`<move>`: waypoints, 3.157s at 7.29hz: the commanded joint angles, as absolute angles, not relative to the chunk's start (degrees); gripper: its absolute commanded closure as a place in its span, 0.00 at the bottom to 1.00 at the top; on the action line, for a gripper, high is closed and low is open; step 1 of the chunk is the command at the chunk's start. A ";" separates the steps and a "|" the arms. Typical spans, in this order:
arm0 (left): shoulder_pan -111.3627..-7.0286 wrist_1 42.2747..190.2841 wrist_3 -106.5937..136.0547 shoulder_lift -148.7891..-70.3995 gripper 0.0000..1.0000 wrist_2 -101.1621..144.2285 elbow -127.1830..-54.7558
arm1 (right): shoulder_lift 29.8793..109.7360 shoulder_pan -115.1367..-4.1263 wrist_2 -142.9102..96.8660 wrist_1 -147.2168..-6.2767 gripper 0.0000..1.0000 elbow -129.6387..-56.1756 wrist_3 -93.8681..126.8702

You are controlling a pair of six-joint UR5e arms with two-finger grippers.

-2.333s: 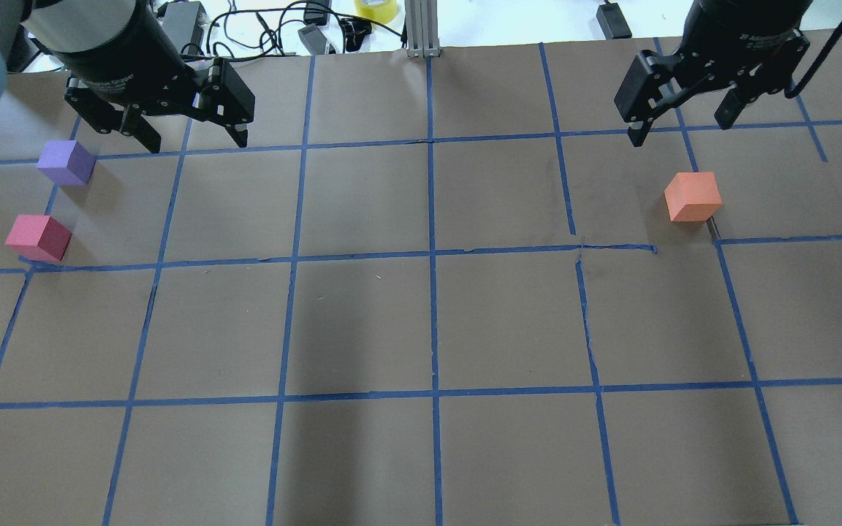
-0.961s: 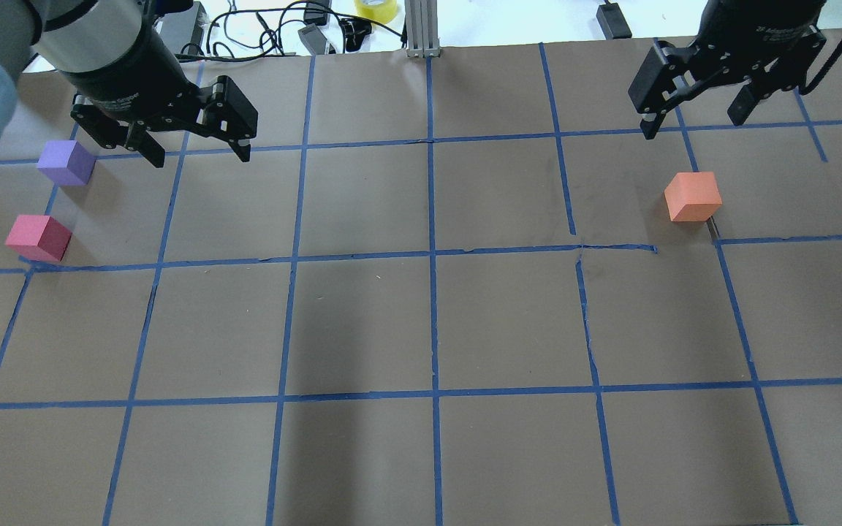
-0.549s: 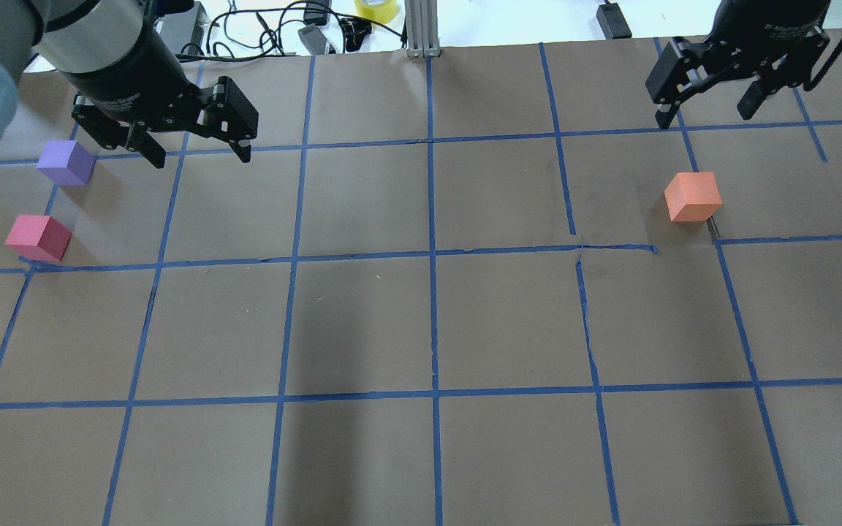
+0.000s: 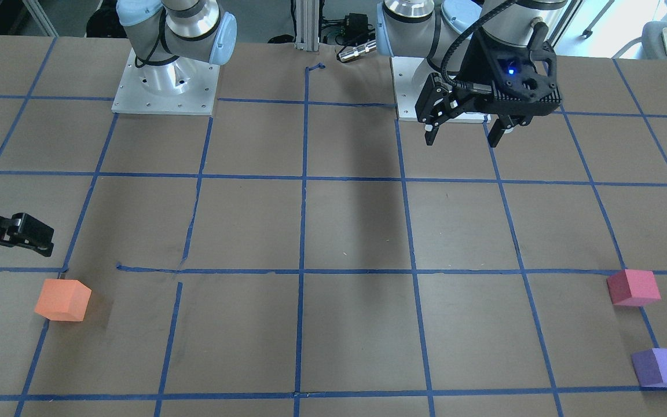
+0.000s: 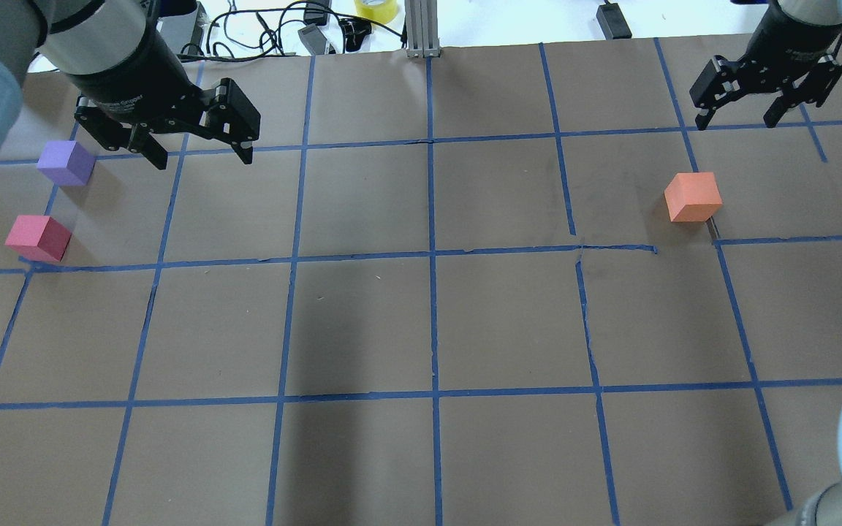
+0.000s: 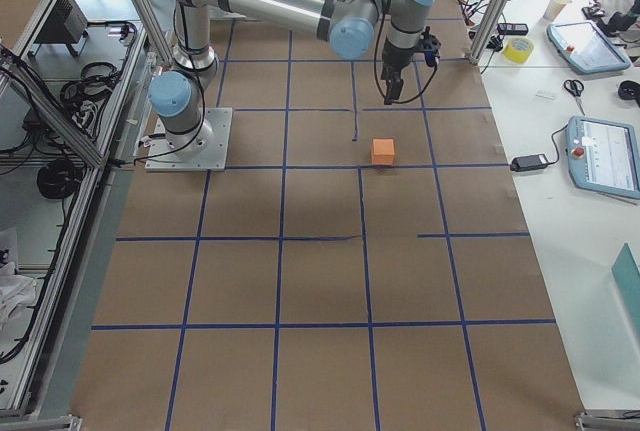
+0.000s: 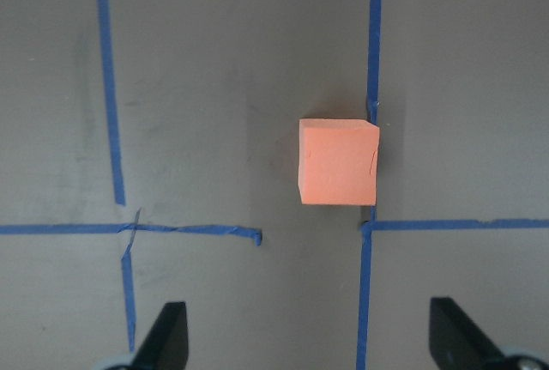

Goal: Arrange blocks in a line
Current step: 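Lower the right gripper and grasp the orange cube, then carry the orange cube with the right gripper toward the table center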

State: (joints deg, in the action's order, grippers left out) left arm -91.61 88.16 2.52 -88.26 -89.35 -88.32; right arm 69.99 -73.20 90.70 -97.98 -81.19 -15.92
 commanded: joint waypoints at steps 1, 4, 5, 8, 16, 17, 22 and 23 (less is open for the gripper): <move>-91.67 88.15 2.46 -88.24 0.00 -89.38 -88.33 | 63.22 -71.63 90.97 -104.75 0.00 -81.38 -17.48; -91.50 88.07 2.46 -88.24 0.00 -89.47 -88.24 | 59.68 -71.54 90.18 -114.67 0.00 -87.08 -18.90; -91.49 88.07 2.46 -88.16 0.00 -89.47 -88.24 | 59.76 -71.63 90.52 -117.66 0.00 -89.88 -19.07; -91.50 87.98 2.55 -88.15 0.00 -89.47 -88.24 | 59.24 -71.54 90.88 -119.79 0.00 -93.16 -19.86; -91.41 87.89 2.55 -88.15 0.00 -89.47 -88.24 | 65.03 -80.46 89.92 -118.21 0.89 -91.85 -8.43; -91.41 87.89 2.64 -88.07 0.00 -89.47 -88.16 | 64.95 -86.60 90.52 -118.56 0.88 -89.32 -1.39; -91.49 87.98 2.55 -88.07 0.00 -89.47 -88.15 | 55.23 -109.48 90.17 -119.18 0.88 -78.25 18.70; -91.49 87.98 2.55 -88.07 0.00 -89.65 -88.15 | 53.37 -109.86 89.22 -119.01 0.93 -76.22 20.55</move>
State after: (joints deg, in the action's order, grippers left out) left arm -91.48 87.95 2.58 -88.07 -89.53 -88.15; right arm 56.49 -107.69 89.91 -119.06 -79.04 18.07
